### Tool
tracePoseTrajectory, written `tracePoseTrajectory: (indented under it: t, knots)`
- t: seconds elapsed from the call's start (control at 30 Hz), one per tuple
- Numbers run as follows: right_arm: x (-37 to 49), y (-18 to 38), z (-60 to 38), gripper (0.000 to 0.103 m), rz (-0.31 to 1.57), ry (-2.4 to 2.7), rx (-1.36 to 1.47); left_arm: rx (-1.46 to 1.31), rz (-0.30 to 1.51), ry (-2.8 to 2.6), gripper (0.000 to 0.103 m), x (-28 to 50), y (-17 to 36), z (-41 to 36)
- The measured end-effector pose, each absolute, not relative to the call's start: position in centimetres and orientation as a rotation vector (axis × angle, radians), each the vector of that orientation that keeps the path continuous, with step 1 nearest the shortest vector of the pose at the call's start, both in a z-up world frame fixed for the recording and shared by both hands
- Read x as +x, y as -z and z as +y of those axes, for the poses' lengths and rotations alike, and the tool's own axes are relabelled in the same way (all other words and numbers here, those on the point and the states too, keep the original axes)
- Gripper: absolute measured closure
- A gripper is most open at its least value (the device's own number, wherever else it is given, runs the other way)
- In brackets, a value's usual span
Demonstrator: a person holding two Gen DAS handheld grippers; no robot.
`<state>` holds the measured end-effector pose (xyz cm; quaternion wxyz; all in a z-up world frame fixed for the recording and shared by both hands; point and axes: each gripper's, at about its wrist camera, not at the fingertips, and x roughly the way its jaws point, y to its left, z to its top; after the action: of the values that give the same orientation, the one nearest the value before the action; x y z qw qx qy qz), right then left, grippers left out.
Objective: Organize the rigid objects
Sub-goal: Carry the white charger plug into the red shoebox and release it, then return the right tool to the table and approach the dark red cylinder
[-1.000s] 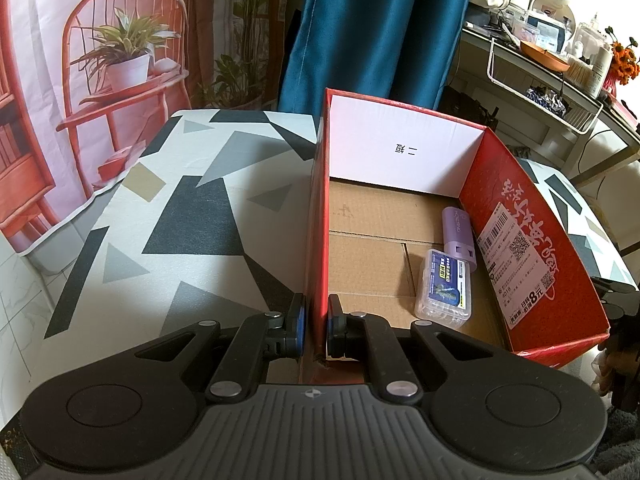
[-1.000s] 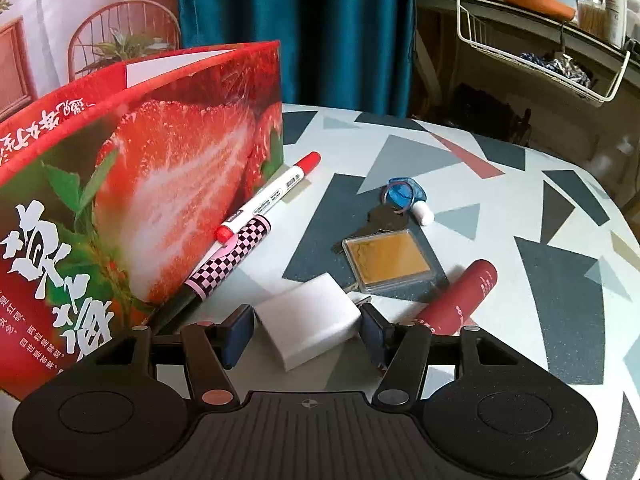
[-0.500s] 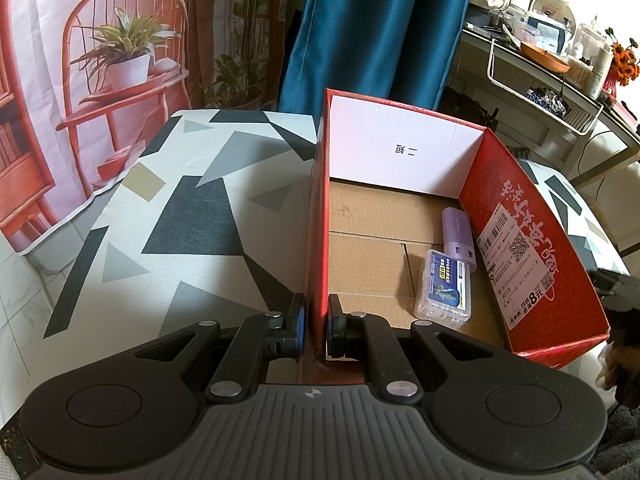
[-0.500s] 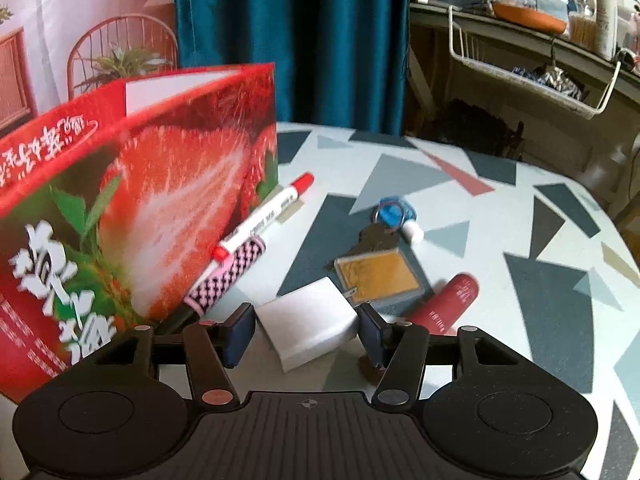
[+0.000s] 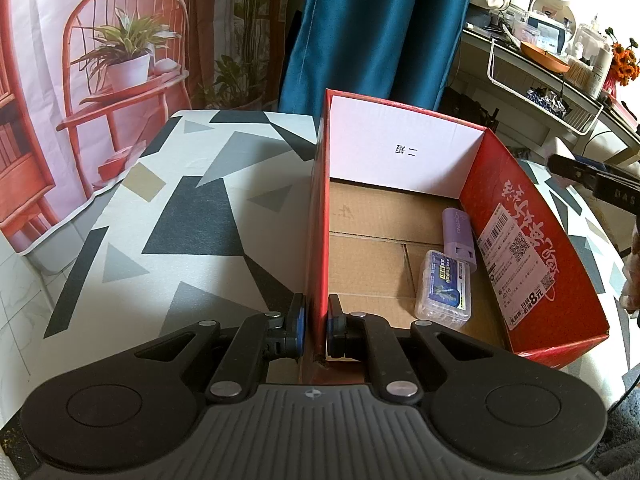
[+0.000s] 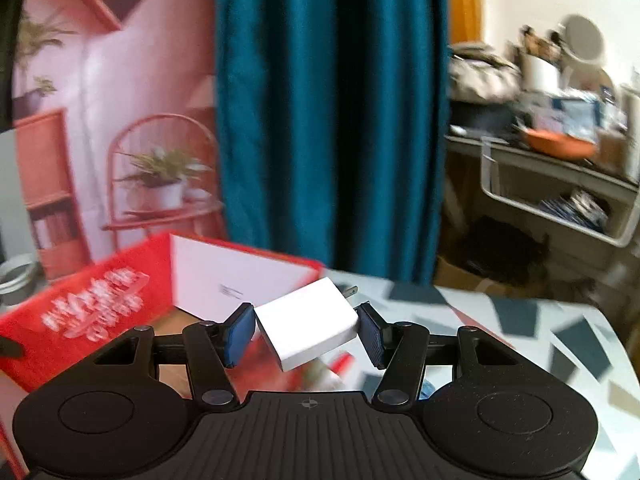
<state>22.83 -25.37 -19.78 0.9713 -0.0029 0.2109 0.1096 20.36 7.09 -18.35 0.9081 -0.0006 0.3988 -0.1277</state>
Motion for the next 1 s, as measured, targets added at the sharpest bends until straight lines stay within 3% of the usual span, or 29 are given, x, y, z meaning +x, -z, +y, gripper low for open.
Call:
tracePoseTrajectory:
  t: [0.4, 1.0]
  knots:
    - [23.7, 20.9, -20.3, 0.051, 0.484, -0.317, -0.162, -0.004, 0.822, 0.268, 0.092, 20.4, 18.4, 7.2]
    - [21.3, 20.7, -25.5, 0.035, 0.419, -0.128, -0.039, -0.003, 0.822, 0.268, 0.092, 20.4, 18.5, 7.3]
